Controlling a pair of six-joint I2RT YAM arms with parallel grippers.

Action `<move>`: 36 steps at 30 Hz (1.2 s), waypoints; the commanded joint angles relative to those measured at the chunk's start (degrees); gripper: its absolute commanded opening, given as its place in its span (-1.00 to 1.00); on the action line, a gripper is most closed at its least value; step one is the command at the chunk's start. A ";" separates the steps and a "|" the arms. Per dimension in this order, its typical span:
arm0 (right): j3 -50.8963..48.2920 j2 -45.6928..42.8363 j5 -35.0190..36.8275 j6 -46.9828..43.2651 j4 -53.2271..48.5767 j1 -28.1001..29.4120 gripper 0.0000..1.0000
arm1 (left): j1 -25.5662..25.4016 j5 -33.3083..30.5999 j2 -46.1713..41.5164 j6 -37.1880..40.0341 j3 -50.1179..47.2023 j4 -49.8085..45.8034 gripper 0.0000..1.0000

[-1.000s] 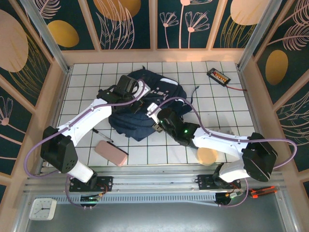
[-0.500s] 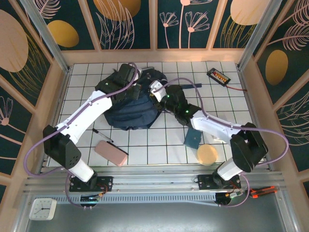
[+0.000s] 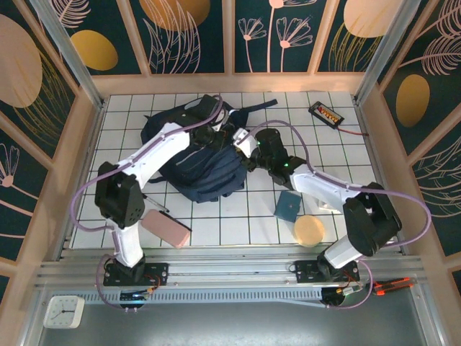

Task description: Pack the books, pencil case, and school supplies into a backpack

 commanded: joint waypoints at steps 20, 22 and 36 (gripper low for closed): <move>-6.83 -4.33 18.11 -6.59 0.71 16.23 -1.00 | -0.25 14.47 11.18 -3.53 19.63 -3.35 -1.00; -5.11 -2.79 18.43 -8.40 0.74 17.08 -1.00 | -0.27 14.03 10.77 -3.25 18.91 -3.50 -1.00; 3.39 4.44 15.63 -14.45 -4.90 22.62 -0.97 | -0.32 10.35 9.65 -2.78 19.20 -3.79 -1.00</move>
